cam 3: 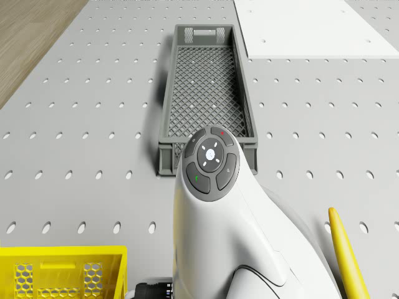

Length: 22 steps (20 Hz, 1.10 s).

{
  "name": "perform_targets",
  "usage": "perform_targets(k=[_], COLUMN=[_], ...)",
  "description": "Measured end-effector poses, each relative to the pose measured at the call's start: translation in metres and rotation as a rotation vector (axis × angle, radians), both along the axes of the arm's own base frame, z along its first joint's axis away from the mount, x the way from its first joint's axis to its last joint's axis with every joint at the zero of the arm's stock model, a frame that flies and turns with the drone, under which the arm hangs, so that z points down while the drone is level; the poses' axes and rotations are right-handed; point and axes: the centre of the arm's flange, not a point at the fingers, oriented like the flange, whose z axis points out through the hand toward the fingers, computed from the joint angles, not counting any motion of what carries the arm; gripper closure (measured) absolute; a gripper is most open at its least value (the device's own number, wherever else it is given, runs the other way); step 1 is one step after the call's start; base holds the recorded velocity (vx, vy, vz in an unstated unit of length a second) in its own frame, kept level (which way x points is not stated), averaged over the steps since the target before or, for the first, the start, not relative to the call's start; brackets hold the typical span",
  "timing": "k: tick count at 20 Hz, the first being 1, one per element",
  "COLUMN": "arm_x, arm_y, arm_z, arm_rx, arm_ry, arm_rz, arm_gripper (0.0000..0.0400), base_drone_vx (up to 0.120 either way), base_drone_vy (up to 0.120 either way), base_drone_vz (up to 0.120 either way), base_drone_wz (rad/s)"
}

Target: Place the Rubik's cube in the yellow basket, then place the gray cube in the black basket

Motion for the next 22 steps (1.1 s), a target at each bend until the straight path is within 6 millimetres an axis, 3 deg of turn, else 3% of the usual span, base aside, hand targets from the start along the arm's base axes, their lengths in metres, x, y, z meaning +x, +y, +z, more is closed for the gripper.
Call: perform_targets(k=[22], arm_x=[0.0000], arm_y=[0.0000], arm_z=[0.0000], arm_rx=[0.000], arm_ry=[0.000], arm_rz=[0.000], arm_gripper=[0.0150], base_drone_vx=[0.120], base_drone_vy=[0.000], base_drone_vz=[0.000], base_drone_wz=[0.000])
